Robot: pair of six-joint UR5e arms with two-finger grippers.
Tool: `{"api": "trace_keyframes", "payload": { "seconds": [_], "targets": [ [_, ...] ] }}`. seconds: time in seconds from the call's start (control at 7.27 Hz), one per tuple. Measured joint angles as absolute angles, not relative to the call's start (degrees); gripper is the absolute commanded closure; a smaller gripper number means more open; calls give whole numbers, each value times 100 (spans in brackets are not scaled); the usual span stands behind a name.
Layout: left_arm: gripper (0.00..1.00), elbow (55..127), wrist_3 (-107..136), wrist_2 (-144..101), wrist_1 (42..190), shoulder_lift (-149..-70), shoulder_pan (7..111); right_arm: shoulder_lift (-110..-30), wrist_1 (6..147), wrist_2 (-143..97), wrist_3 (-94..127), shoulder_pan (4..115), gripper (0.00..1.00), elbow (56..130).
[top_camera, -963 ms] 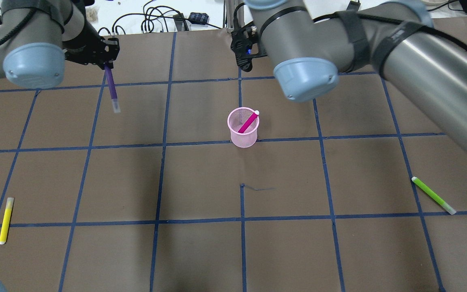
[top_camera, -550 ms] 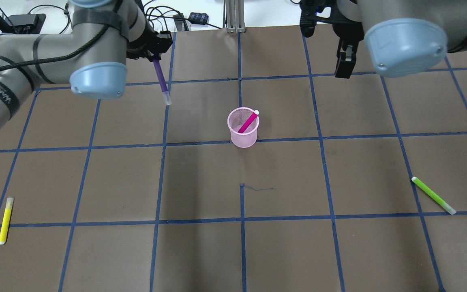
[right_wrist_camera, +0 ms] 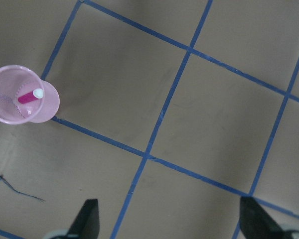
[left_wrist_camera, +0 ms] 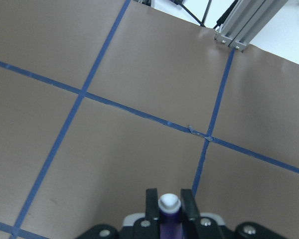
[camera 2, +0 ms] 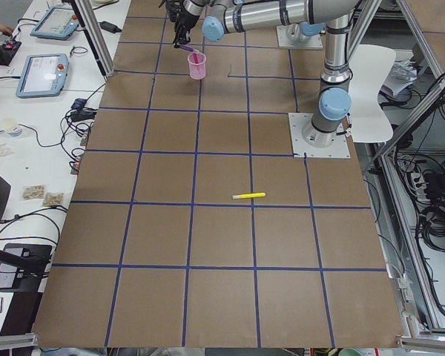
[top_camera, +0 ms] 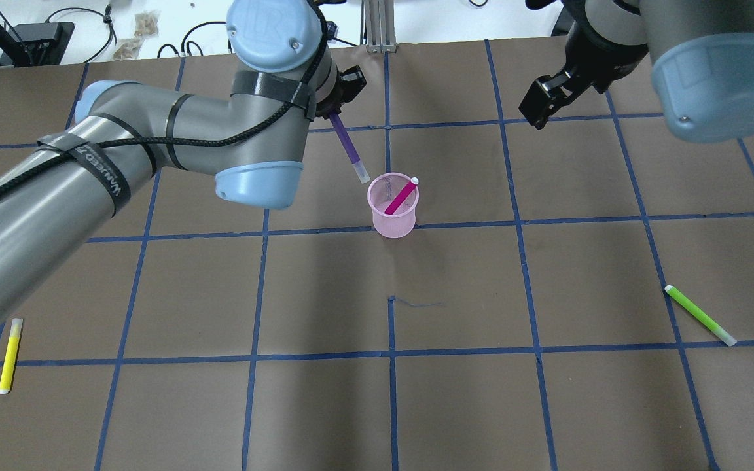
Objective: Insert purple and pink pens into pink cup
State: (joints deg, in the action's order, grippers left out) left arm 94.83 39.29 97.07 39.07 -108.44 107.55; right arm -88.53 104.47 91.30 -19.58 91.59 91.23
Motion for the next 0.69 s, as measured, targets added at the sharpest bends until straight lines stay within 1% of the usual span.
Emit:
{"api": "trace_keyframes", "payload": {
  "seconds": [0.41, 0.69],
  "targets": [
    [100, 9617, 4264, 9961, 3191, -11133, 10973, -8867, 9777, 8994, 531, 9154, 0, 8694],
    [100, 9680, 4270, 10234, 2885, -11261, 11159, -8898, 9762, 8962, 960, 9158, 0, 8671]
  ]
}}
